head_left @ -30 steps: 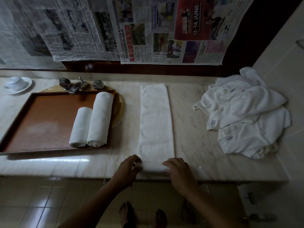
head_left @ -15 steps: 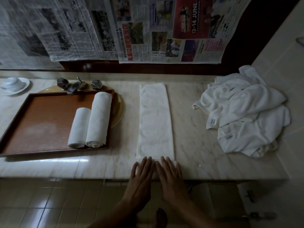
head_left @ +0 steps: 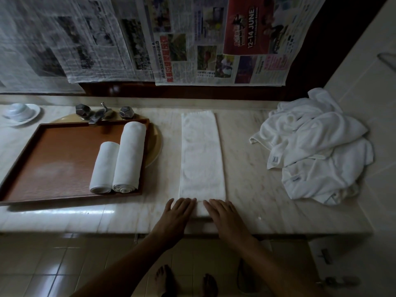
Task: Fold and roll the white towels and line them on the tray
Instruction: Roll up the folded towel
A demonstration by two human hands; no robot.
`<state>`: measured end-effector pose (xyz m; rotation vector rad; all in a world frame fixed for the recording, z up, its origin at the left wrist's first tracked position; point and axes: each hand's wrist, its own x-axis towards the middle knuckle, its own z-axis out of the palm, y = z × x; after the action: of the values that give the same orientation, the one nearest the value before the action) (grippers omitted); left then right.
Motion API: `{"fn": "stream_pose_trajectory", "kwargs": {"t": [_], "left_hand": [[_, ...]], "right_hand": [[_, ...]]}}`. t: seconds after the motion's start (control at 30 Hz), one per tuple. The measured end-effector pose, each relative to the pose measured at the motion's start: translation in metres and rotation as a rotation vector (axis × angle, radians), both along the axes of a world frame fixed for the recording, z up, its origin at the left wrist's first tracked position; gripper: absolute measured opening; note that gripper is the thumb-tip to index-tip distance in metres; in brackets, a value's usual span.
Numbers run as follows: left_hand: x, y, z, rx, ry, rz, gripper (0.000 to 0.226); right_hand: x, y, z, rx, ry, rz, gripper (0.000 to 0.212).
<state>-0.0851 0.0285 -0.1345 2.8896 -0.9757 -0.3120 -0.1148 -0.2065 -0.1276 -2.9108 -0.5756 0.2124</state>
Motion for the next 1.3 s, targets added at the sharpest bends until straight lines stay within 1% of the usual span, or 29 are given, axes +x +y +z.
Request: {"fn": "stream_pose_trajectory", "kwargs": {"t": [0.07,0.1,0.17,0.23,0.3,0.37,0.43,0.5,0.63,0.7,0.77,0.83,0.9,0.97,1.0,1.03,1.07,1.1,1.13,1.17,1.2,1.23,1.3], "left_hand": [[0.0,0.005,0.003,0.001,0.033,0.013,0.106],[-0.001,0.006,0.004,-0.012,0.048,0.015,0.099],[-0.008,0.01,0.005,-0.085,0.071,0.023,0.076],[-0.016,0.017,0.004,-0.188,0.073,0.028,0.057],[-0.024,0.024,0.005,-0.285,0.105,0.053,0.047],[-0.027,0.026,0.008,-0.37,0.174,0.092,0.038],[-0.026,0.026,0.01,-0.459,0.245,0.161,0.032],[-0.023,0.025,0.009,-0.527,0.289,0.259,0.033],[-0.017,0.024,0.011,-0.569,0.352,0.378,0.028],[-0.014,0.02,0.017,-0.588,0.394,0.436,0.028],[-0.012,0.015,0.022,-0.611,0.437,0.496,0.028],[-0.008,0.013,0.027,-0.616,0.442,0.524,0.028],[-0.004,0.014,0.03,-0.612,0.448,0.541,0.026],[-0.003,0.011,0.03,-0.62,0.459,0.574,0.023],[-0.004,0.008,0.032,-0.625,0.46,0.617,0.024],[-0.008,0.004,0.033,-0.599,0.388,0.654,0.027],[-0.012,0.001,0.032,-0.527,0.215,0.648,0.033],[-0.018,-0.003,0.03,-0.425,0.031,0.573,0.039],[-0.027,-0.009,0.026,-0.348,-0.083,0.465,0.044],[-0.036,-0.014,0.02,-0.296,-0.132,0.359,0.049],[-0.043,-0.02,0.012,-0.248,-0.136,0.268,0.057],[-0.049,-0.026,0.006,-0.216,-0.121,0.209,0.068],[-0.052,-0.031,-0.005,-0.144,-0.107,0.161,0.089]], "right_hand": [[-0.001,-0.005,-0.002,0.031,-0.001,0.021,0.086],[-0.003,-0.007,0.0,0.056,0.011,0.031,0.083],[-0.008,-0.008,0.005,0.111,0.019,0.013,0.07],[-0.014,-0.011,0.01,0.229,0.109,-0.066,0.057],[-0.017,-0.017,0.011,0.332,0.173,-0.113,0.049],[-0.018,-0.021,0.009,0.396,0.203,-0.116,0.044],[-0.018,-0.023,0.009,0.429,0.243,-0.153,0.04],[-0.014,-0.025,0.011,0.421,0.245,-0.194,0.037],[-0.007,-0.023,0.017,0.385,0.212,-0.274,0.027],[-0.006,-0.019,0.016,0.367,0.14,-0.313,0.024],[-0.01,-0.012,0.009,0.334,-0.006,-0.347,0.028],[-0.019,-0.002,0.0,0.276,-0.131,-0.338,0.025],[-0.031,0.013,-0.006,0.223,-0.188,-0.268,0.043],[-0.042,0.023,-0.016,0.19,-0.265,-0.227,0.046],[-0.046,0.025,-0.02,0.179,-0.275,-0.232,0.046],[-0.046,0.025,-0.023,0.174,-0.262,-0.233,0.048],[-0.046,0.025,-0.025,0.171,-0.25,-0.226,0.049],[-0.045,0.023,-0.026,0.173,-0.239,-0.207,0.051],[-0.045,0.021,-0.027,0.177,-0.237,-0.185,0.053],[-0.044,0.019,-0.028,0.179,-0.239,-0.161,0.056],[-0.042,0.017,-0.028,0.177,-0.24,-0.137,0.06],[-0.04,0.016,-0.027,0.165,-0.238,-0.12,0.062],[-0.033,0.013,-0.026,0.126,-0.209,-0.095,0.064]]}}
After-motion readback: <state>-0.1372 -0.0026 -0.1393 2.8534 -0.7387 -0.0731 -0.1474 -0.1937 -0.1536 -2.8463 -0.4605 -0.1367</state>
